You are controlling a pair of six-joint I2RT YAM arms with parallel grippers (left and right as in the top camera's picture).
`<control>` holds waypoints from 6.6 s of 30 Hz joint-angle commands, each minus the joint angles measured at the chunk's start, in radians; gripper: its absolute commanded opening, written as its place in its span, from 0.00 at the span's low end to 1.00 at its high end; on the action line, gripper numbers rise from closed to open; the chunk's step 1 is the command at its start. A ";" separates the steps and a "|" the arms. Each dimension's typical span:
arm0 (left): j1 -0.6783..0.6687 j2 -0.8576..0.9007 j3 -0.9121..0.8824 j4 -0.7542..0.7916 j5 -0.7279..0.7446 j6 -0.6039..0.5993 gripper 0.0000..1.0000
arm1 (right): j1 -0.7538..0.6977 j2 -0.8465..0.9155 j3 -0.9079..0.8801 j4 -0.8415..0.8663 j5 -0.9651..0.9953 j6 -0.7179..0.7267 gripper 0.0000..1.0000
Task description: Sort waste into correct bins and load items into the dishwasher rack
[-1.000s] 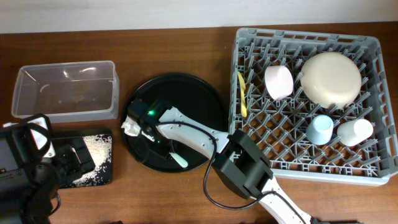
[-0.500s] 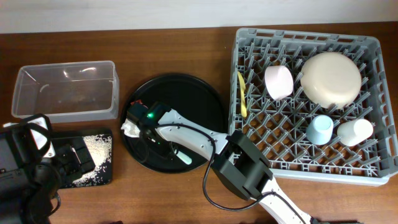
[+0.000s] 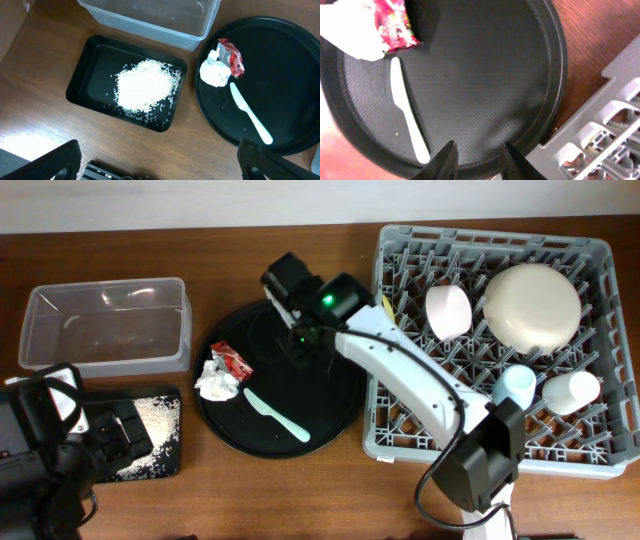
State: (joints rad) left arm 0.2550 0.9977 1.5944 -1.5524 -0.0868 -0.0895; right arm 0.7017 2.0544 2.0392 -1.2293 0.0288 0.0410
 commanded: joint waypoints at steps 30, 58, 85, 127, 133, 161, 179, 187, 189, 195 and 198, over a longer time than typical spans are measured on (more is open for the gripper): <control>0.005 -0.002 0.002 0.002 -0.008 0.016 0.99 | 0.213 0.175 -0.407 0.417 0.000 -0.135 0.25; 0.005 -0.002 0.002 0.002 -0.008 0.016 0.99 | -0.013 0.099 0.101 -0.031 0.161 0.243 0.30; 0.005 -0.002 0.002 0.002 -0.008 0.016 0.99 | -0.087 0.114 -0.517 0.486 -0.025 0.558 0.29; 0.005 -0.002 0.002 0.002 -0.008 0.016 0.99 | -0.009 0.091 -0.525 0.396 -0.009 0.626 0.42; 0.005 -0.002 0.002 0.002 -0.008 0.016 0.99 | -0.009 0.091 -0.520 0.406 0.006 0.625 0.28; 0.005 -0.002 0.002 0.002 -0.008 0.016 0.99 | -0.113 -0.323 -0.362 0.300 0.216 0.516 0.25; 0.005 -0.002 0.002 0.002 -0.008 0.016 0.99 | -0.055 0.130 -0.367 0.691 0.006 -0.284 0.67; 0.005 -0.002 0.002 0.002 -0.008 0.016 0.99 | -0.056 0.146 -0.367 0.865 0.008 -0.333 0.67; 0.005 -0.002 0.002 0.002 -0.008 0.016 0.99 | -0.056 0.159 -0.367 0.876 0.008 -0.332 0.67; 0.005 -0.002 0.002 0.002 -0.008 0.016 0.99 | -0.076 0.199 -0.367 0.901 0.002 -0.328 0.63; 0.005 -0.002 0.002 0.002 -0.008 0.016 0.99 | -0.090 0.221 -0.367 0.898 -0.065 -0.320 0.63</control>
State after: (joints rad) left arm 0.2550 0.9977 1.5944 -1.5524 -0.0868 -0.0895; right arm 0.6334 2.2421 1.6642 -0.3317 0.0307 -0.2874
